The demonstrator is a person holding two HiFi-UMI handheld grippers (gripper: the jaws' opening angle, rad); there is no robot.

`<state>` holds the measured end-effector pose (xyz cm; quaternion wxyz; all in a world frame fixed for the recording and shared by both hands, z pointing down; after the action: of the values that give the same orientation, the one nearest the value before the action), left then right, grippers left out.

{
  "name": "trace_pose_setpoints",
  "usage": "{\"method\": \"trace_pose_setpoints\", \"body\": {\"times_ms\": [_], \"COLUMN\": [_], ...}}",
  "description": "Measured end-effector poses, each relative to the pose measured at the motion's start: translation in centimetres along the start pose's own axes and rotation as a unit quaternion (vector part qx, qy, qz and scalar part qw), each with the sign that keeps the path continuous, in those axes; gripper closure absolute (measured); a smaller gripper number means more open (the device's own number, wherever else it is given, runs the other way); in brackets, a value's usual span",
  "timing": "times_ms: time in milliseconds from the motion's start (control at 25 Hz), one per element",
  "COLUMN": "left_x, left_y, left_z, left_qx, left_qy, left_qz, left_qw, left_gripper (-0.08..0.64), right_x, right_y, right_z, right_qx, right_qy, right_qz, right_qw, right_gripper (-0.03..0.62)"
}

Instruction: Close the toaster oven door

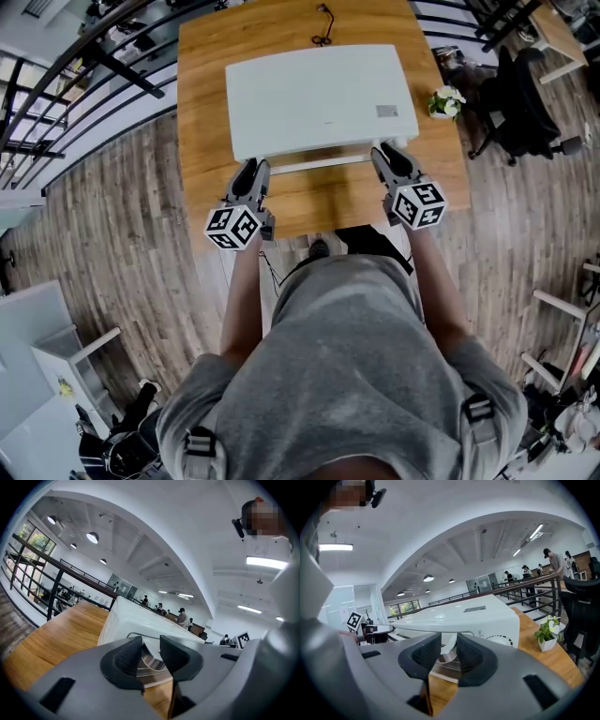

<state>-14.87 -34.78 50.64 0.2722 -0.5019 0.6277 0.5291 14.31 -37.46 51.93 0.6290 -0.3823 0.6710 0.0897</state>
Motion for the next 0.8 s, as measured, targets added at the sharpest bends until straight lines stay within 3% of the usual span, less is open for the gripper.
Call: {"method": "trace_pose_setpoints", "body": {"times_ms": [160,440,800], "left_x": [0.0,0.1,-2.1], "left_y": [-0.4,-1.1,-2.6], "left_z": [0.4,2.5,4.8], "left_qx": [0.011,0.023,-0.004], "left_qy": [0.001,-0.017,0.001], "left_qz": [-0.038,-0.14,-0.217], "left_qw": [0.9992,0.9897,0.9762], "left_gripper": [0.437,0.502,0.531], "right_x": [0.1,-0.6,-4.2], "right_y": [0.2,2.9,5.3], "right_z": [0.2,0.9,2.3], "right_qx": [-0.013,-0.019,-0.025], "right_qy": [0.016,0.065,0.116], "right_qz": [0.028,0.153,0.165], "right_qw": [0.999,0.986,0.979], "right_gripper": [0.488,0.575,0.586]}}
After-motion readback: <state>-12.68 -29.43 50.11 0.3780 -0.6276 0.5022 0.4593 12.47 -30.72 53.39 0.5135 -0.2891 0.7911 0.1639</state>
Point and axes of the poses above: the fingertips, and each gripper's own axes: z backward along the fingers, y to its left, x out of its top, the point moved 1 cm from there along z, backward along the fingers, and after that the axes turned 15 degrees about x, right-handed, at the moved point
